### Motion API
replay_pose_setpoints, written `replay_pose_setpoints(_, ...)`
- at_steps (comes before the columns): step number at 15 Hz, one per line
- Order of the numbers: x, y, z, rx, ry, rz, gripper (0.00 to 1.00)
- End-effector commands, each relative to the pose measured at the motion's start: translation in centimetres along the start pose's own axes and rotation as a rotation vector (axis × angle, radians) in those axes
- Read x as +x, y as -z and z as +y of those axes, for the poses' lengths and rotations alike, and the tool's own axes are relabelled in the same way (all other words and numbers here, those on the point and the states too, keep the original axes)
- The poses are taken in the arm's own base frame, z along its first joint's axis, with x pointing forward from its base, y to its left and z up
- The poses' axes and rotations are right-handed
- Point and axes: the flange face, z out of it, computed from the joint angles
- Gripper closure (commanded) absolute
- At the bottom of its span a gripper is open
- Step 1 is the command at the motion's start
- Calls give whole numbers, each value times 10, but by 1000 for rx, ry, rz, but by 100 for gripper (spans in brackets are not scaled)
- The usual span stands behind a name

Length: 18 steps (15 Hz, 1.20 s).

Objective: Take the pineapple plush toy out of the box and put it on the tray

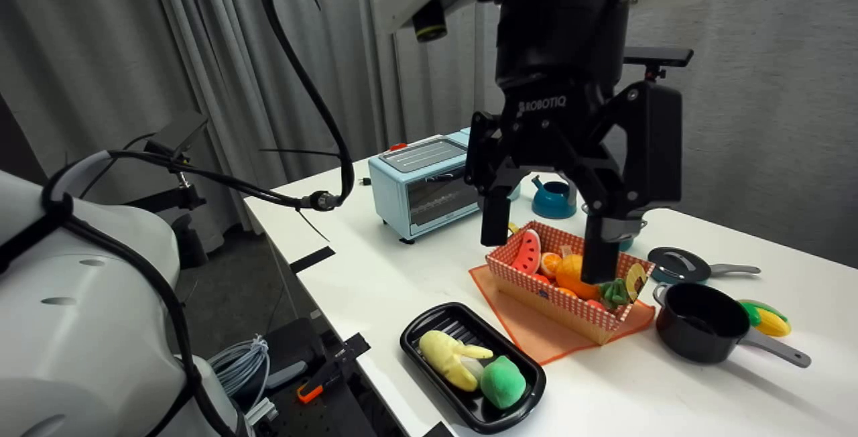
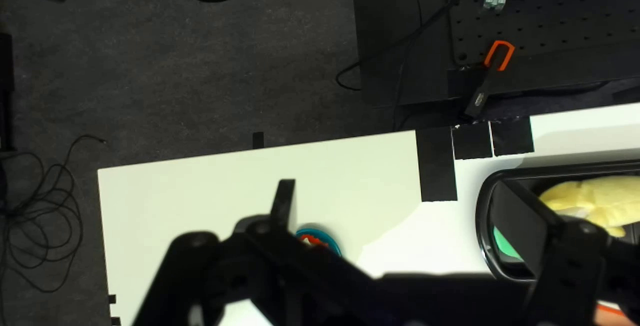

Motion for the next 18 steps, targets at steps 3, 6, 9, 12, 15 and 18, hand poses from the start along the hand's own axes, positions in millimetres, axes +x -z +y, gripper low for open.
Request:
replay_pose_setpoints(3,35,11,-25,-33,174,-16,0)
replay_pose_setpoints(6,67,28,-57,-54,262,11,0)
replay_pose_setpoints(9,113,43,-95,-77,316,58,0)
replay_pose_setpoints(12,161,56,-133,-54,351,125,0)
replay_pose_setpoints(15,204,60,-170,-12,359,204,0)
replay_pose_setpoints(18,240,62,-205,24,372,258,0)
